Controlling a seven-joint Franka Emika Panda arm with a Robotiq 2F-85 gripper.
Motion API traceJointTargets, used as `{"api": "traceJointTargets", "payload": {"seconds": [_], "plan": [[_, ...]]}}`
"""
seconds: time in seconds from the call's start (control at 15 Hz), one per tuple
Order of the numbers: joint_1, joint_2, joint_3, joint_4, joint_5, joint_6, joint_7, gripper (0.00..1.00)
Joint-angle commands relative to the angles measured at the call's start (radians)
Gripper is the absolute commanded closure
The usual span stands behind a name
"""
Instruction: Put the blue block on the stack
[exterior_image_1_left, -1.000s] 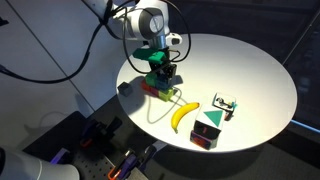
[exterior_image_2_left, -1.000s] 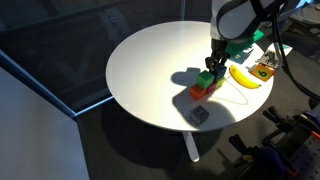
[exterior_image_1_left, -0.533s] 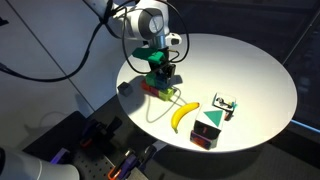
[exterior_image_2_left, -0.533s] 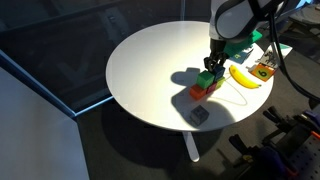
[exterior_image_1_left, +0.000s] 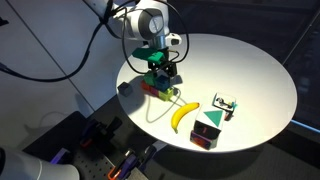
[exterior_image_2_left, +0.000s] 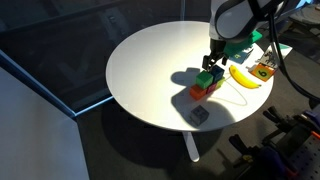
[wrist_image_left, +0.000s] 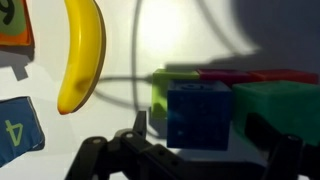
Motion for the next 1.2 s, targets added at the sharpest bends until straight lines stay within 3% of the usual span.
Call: {"api": "traceJointTargets", "payload": {"seconds": [0.0, 0.67, 1.13], "plan": [[-0.004, -0.009, 0.0, 0.011, 0.011, -0.02, 0.008, 0.0], [-0.015, -0.104, -0.026, -0.016, -0.005, -0.093, 0.015, 0.0], [-0.022, -0.228, -0.012, -0.132, -0.02, -0.165, -0.046, 0.0]]}}
